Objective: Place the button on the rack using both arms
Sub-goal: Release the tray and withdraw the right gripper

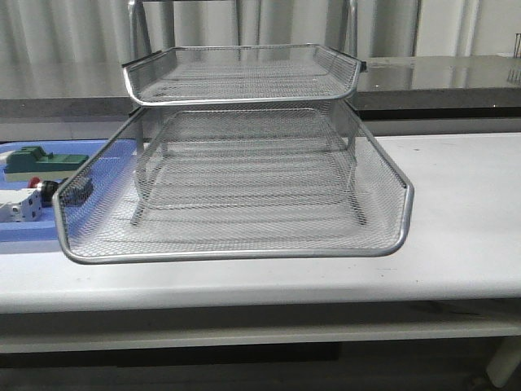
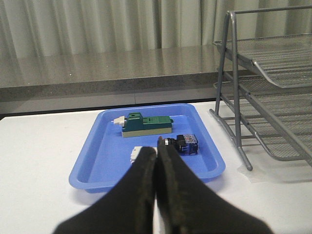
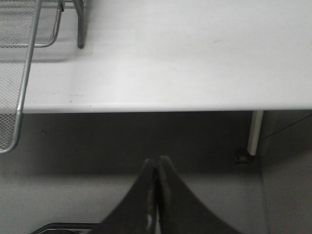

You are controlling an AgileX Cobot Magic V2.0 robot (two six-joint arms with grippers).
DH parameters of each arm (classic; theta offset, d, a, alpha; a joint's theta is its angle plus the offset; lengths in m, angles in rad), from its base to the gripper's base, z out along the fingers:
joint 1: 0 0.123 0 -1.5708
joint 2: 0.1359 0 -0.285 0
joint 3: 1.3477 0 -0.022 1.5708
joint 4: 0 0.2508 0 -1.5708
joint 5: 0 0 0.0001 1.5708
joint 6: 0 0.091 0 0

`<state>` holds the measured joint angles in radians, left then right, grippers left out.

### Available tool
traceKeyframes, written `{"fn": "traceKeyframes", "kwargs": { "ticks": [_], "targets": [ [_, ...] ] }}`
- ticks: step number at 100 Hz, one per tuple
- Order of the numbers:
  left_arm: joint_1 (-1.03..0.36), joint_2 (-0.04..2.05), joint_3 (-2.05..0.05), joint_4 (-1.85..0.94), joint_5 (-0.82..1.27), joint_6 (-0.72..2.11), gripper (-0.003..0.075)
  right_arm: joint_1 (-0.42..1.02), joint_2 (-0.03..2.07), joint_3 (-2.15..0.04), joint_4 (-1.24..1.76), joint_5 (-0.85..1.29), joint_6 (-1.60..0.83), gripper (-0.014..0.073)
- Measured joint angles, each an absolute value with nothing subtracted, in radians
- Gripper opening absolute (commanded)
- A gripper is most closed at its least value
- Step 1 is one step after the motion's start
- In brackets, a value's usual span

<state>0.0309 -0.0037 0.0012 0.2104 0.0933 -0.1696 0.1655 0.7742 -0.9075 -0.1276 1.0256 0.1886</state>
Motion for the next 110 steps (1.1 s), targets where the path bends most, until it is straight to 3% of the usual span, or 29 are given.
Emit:
{"fn": "traceKeyframes", "kwargs": {
  "ticks": [80,110],
  "targets": [
    [0.031,-0.004,0.001,0.192,0.060,-0.170,-0.0020,0.166,0.774,-0.907,-0.128,1.026,0.189,-0.0070],
    [0.031,0.102,-0.198,0.100,0.325,-0.170,-0.0020,0.166,0.774,-0.907,-0.128,1.026,0.189,-0.0070]
  ]
}}
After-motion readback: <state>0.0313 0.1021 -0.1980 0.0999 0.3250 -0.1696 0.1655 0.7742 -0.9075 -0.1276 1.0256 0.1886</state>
